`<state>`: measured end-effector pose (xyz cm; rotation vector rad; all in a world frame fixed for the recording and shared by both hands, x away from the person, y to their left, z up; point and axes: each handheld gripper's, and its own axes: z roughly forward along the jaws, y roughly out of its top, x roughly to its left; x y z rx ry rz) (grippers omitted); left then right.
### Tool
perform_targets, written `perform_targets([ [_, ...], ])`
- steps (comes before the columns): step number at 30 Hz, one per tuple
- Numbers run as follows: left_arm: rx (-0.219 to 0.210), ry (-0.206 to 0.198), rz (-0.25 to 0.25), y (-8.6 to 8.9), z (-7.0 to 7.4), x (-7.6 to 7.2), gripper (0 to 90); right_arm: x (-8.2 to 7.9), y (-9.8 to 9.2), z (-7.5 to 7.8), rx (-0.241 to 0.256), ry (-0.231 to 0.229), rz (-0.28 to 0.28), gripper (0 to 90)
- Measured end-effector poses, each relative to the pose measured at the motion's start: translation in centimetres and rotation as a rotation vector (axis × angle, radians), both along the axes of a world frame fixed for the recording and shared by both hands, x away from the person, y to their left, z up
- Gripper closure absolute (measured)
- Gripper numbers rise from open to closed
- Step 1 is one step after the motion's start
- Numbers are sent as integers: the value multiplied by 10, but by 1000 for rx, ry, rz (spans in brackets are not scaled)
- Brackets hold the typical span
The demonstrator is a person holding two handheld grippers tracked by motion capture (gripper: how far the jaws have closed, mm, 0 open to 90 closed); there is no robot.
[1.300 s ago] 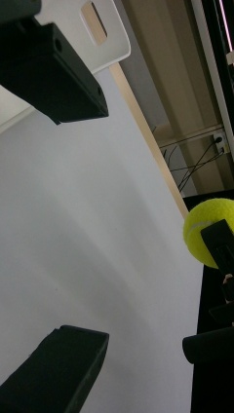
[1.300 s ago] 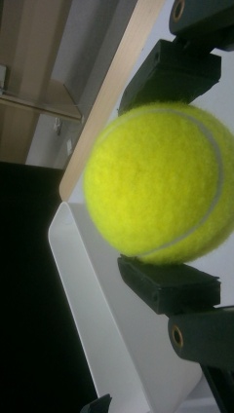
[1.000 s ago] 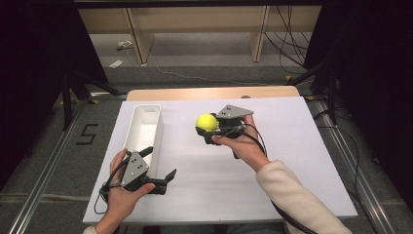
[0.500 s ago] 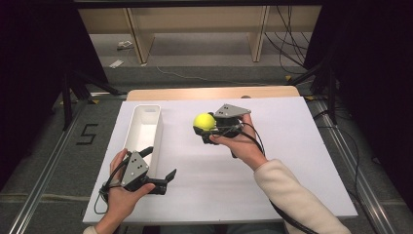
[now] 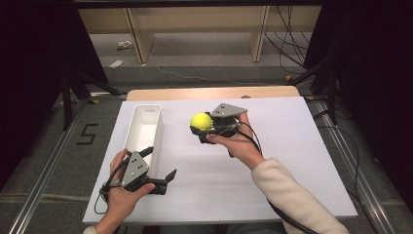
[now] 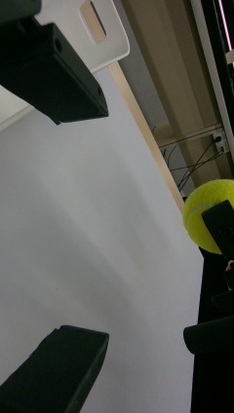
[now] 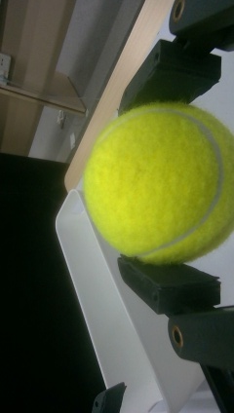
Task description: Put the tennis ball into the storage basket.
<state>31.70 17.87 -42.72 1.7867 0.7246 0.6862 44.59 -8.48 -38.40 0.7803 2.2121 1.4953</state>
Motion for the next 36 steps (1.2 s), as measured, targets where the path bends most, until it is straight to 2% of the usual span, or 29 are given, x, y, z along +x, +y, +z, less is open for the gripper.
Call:
perform_targets([
  [36,-1,-5,-5,0,0,0,0,0,13,5,-2,-3,20,268],
])
